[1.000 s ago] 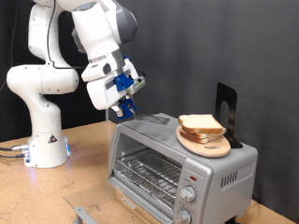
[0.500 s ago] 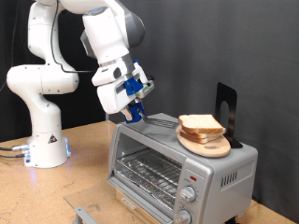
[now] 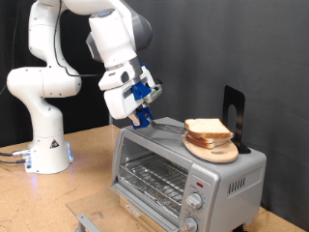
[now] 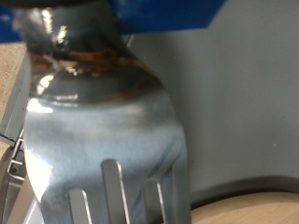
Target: Make a piece of toast with the oven
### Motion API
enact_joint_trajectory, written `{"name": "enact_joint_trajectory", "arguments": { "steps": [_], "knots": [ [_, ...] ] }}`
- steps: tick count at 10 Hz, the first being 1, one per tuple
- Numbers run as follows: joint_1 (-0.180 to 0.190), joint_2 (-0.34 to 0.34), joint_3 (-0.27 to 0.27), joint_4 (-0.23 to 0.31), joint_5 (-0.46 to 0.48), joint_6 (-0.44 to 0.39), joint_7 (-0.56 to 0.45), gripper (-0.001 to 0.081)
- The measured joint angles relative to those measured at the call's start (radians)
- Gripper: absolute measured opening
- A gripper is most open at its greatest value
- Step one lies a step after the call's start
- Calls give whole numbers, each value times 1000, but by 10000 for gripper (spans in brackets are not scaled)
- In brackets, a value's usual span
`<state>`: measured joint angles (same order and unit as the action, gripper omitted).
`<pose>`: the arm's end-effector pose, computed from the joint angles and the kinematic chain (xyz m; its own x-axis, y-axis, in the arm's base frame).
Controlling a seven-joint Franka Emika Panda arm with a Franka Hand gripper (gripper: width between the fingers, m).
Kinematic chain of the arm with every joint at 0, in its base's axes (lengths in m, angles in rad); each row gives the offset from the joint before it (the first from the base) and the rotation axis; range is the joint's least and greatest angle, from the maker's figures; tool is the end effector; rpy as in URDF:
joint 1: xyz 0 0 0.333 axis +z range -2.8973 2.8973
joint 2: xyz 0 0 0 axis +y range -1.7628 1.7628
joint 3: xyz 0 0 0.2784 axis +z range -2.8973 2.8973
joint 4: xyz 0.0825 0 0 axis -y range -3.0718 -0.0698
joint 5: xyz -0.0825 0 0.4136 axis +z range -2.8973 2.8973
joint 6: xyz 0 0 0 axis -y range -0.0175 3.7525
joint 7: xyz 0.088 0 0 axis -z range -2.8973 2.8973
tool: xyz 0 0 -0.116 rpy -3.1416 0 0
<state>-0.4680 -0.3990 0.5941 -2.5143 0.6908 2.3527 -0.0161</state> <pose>0.4787 0.0611 0.3561 0.9316 -0.3340 0.1431 -0.2705 -0.9004 -0.3408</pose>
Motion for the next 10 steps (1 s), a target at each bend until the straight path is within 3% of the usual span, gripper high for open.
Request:
{"name": "enact_joint_trajectory", "arguments": {
  "steps": [10],
  "knots": [
    [0,-15,-30,14,46,-12,-53,325]
  ]
}}
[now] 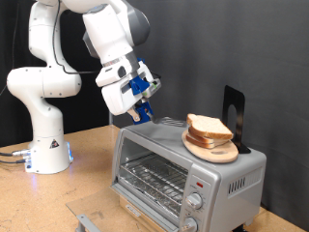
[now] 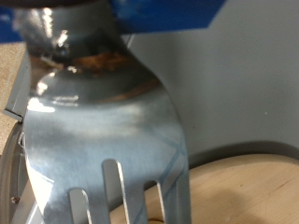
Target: Make a piece of toast with the oven
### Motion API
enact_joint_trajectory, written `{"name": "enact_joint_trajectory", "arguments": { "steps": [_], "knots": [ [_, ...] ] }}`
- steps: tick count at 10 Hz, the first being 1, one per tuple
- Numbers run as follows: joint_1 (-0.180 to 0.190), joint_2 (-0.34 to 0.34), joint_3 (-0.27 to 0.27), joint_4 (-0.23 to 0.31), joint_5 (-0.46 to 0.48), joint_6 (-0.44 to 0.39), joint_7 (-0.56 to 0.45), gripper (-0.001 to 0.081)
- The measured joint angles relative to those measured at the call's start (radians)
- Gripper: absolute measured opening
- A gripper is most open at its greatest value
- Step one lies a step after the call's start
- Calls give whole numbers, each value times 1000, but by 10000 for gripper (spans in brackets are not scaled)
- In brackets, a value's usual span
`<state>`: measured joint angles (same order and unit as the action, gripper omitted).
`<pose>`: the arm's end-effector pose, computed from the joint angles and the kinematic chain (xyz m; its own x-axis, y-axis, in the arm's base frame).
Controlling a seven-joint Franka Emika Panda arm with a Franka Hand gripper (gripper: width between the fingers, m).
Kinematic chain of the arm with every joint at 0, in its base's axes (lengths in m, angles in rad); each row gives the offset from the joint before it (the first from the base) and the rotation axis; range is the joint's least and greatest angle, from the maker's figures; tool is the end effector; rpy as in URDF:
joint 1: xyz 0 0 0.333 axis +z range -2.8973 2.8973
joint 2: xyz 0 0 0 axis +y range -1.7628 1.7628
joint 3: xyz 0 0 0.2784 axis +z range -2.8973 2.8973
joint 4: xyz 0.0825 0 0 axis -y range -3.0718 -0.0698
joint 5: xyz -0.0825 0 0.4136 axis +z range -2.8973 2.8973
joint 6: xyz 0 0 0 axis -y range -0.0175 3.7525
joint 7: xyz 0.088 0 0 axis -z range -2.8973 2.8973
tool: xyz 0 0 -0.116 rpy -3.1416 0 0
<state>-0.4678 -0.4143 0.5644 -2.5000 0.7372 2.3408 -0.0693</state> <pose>0.4825 0.0515 0.3716 0.9266 -0.3354 0.1700 -0.2521 -0.8895 -0.3812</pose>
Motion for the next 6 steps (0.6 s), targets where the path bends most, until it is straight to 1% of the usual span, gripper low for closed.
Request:
{"name": "enact_joint_trajectory", "arguments": {
  "steps": [3,6],
  "knots": [
    [-7,7,17,-1,-36,16,27,325],
    [-8,25,45,1,-40,51,57,325]
  ]
}}
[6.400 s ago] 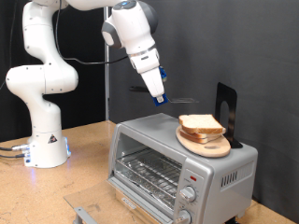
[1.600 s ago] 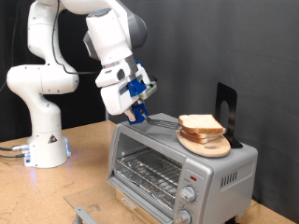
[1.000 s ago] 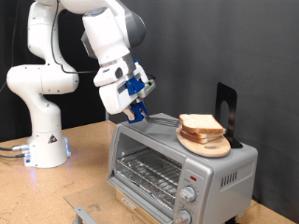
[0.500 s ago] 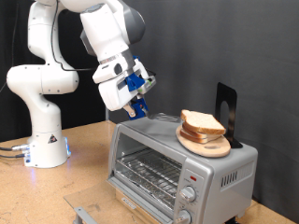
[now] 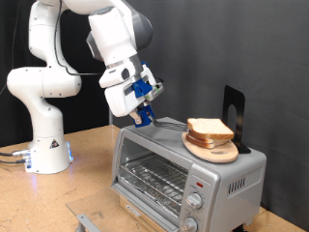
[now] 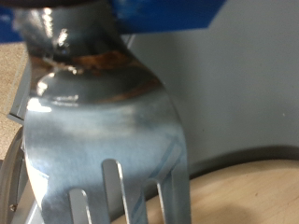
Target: Make a piece of toast with the oven
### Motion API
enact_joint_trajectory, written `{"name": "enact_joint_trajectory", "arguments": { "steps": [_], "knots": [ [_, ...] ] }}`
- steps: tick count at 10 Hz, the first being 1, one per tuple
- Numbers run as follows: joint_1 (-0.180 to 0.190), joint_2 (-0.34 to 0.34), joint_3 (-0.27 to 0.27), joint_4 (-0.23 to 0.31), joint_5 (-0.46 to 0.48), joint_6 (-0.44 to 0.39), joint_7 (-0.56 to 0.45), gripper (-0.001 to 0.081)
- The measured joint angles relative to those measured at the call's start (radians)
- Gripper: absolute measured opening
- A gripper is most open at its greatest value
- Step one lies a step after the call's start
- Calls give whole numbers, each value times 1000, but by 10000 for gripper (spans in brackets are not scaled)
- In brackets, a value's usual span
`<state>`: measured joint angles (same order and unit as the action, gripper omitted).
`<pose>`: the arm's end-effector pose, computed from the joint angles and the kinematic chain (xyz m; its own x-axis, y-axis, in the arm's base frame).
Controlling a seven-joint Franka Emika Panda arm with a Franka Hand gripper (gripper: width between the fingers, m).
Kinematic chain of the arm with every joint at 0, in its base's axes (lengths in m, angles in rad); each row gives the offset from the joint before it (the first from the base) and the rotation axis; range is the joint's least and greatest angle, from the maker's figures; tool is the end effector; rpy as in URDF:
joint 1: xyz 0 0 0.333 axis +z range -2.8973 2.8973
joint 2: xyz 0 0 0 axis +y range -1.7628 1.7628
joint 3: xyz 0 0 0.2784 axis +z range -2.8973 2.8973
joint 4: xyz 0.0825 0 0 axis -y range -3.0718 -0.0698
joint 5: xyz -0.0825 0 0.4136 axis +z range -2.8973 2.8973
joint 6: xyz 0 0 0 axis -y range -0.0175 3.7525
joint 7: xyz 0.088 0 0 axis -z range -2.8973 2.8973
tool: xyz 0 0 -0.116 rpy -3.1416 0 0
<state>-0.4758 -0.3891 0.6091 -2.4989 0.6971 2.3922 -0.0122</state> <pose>0.4858 0.0636 0.3620 0.9216 -0.3439 0.1798 -0.2676 -0.8987 -0.3473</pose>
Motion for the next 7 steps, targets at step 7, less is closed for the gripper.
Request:
{"name": "enact_joint_trajectory", "arguments": {
  "steps": [7],
  "knots": [
    [-1,28,50,22,-25,18,78,325]
  ]
}}
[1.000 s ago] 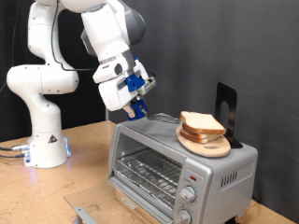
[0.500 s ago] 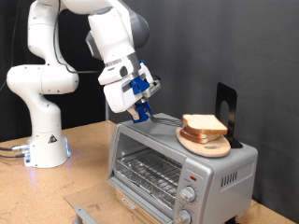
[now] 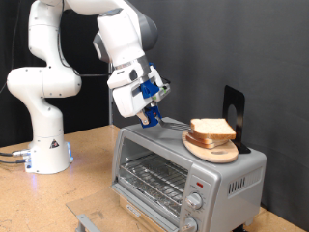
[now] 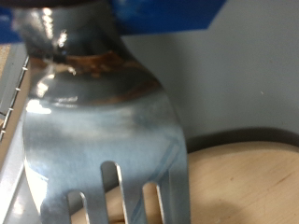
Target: Make a piece of toast with the oven
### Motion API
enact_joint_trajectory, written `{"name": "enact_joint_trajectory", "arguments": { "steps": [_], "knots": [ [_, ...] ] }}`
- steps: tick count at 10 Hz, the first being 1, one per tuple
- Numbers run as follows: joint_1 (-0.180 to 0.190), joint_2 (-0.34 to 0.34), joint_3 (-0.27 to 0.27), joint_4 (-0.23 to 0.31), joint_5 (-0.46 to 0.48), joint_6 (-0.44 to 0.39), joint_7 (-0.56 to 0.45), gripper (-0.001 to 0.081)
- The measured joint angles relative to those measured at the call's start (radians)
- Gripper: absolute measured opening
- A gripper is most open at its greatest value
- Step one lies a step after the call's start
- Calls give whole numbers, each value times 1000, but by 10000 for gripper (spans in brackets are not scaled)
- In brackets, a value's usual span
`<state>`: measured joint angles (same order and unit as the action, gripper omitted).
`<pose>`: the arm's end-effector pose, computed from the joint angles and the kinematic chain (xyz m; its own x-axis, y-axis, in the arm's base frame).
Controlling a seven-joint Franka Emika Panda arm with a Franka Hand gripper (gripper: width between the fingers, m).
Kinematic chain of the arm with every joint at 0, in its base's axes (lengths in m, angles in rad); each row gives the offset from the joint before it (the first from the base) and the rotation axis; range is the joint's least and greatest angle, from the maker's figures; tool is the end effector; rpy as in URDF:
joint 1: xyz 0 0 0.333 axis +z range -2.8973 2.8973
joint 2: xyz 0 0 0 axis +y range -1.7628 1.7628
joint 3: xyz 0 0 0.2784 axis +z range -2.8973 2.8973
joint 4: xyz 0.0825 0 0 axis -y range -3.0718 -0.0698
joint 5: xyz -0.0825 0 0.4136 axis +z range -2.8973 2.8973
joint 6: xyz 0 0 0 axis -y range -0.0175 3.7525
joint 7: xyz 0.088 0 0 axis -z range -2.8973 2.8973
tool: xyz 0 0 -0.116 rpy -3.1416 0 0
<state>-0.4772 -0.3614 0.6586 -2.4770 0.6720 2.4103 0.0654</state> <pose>0.4901 0.0871 0.3581 0.9195 -0.3563 0.1662 -0.2862 -0.8964 -0.3384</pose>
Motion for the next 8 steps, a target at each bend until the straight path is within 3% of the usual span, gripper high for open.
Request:
{"name": "enact_joint_trajectory", "arguments": {
  "steps": [8],
  "knots": [
    [-6,92,60,74,-67,56,117,325]
  ]
}}
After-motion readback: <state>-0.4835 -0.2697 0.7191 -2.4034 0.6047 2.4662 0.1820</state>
